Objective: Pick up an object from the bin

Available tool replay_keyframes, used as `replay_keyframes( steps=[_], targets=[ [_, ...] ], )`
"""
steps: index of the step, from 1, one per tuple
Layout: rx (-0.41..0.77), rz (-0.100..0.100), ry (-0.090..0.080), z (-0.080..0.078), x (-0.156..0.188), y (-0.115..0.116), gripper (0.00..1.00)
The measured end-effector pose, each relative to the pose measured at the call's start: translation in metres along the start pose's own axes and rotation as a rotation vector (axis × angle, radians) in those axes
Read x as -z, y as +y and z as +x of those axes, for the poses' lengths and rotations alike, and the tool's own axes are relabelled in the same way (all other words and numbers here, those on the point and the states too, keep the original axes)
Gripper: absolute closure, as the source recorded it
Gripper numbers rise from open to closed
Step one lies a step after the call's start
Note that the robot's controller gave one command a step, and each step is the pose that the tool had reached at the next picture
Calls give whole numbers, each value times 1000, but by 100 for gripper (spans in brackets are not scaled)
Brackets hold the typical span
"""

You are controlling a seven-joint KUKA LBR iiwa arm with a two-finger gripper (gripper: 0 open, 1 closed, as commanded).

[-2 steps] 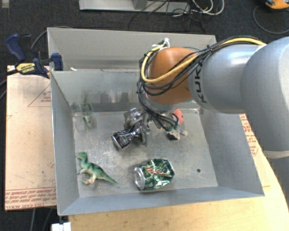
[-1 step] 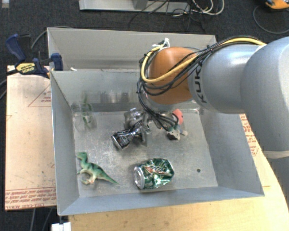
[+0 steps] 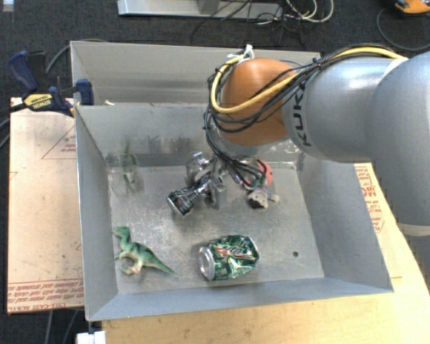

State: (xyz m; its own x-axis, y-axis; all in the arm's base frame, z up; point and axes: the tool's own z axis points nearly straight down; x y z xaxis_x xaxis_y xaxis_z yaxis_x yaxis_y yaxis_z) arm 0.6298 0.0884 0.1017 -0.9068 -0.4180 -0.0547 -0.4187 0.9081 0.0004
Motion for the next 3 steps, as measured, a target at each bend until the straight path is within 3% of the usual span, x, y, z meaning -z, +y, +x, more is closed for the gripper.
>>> replay_keyframes(
  steps=[1,2,3],
  targets=[
    [1,0,1,-3,37,-5,100],
    [-18,1,-9,-16,75,-5,100],
    [-5,0,-2,-25,176,-8,100]
  ],
)
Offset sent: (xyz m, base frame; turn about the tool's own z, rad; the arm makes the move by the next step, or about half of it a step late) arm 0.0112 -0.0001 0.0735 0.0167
